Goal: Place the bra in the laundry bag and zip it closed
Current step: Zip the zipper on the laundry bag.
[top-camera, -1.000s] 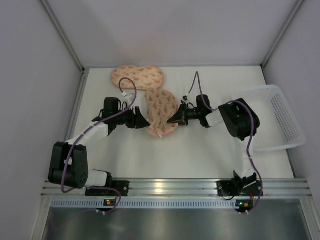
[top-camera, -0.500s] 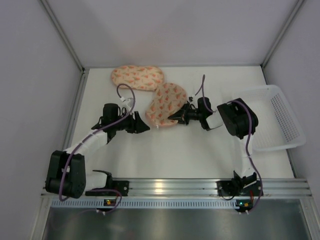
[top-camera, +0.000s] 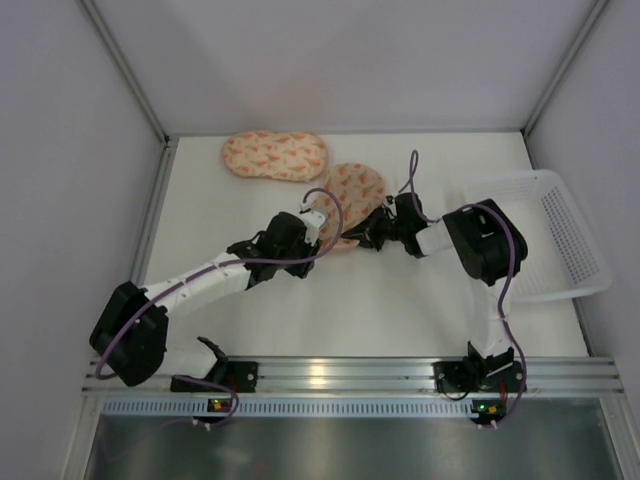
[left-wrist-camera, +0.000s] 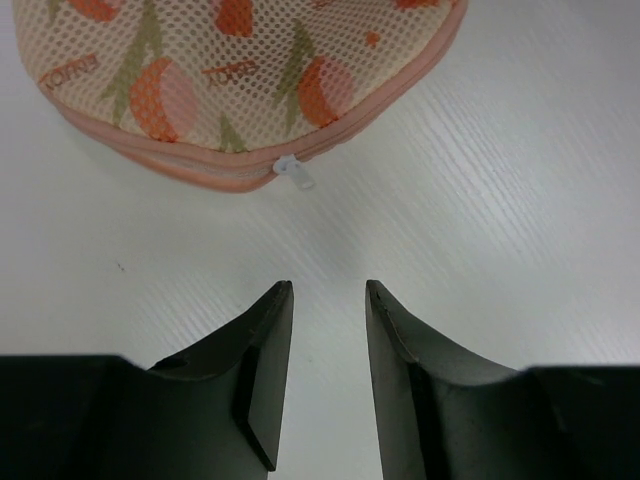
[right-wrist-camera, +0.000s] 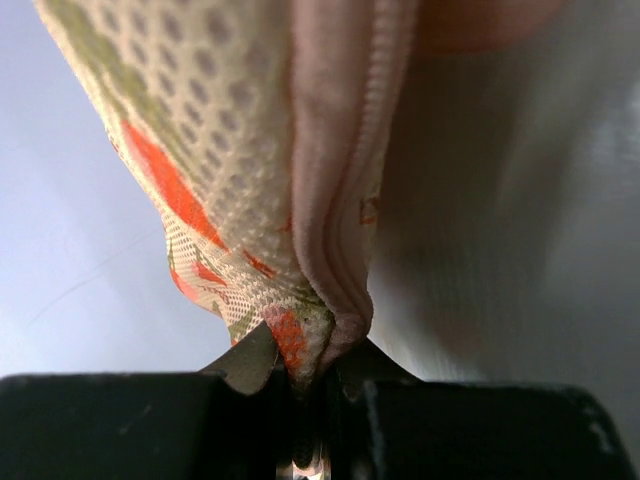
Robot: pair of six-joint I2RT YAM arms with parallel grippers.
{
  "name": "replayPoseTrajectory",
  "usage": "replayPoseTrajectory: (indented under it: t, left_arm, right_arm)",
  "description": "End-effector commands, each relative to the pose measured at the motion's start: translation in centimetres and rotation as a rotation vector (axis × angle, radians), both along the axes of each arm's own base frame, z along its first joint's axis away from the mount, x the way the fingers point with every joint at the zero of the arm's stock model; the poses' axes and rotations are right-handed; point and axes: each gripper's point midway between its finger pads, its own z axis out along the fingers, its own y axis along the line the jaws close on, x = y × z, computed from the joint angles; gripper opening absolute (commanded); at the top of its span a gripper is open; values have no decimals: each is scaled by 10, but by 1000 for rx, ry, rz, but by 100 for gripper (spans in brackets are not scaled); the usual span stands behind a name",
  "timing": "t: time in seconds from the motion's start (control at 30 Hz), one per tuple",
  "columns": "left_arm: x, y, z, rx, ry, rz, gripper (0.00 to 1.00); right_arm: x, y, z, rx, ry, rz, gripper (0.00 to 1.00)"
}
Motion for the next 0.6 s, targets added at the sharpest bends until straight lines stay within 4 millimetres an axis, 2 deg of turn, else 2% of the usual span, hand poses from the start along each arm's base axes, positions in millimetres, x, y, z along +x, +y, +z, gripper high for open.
replayPoseTrajectory:
  t: [0.0,0.17,0.4,0.57]
  left_arm:
    - [22,1,15,30,-62,137,41]
    - [19,-15,16,24,-59,150,41]
    - [24,-31,3,76,-60,200,42]
    - [38,-25,-4,158,-91,281,42]
  right_arm:
    - [3,1,12,-17,-28,-15,0]
    - [3,2,10,-13,-2,-26,0]
    - [2,3,7,-6,28,-40,0]
    - [1,4,10,3,27,-37,0]
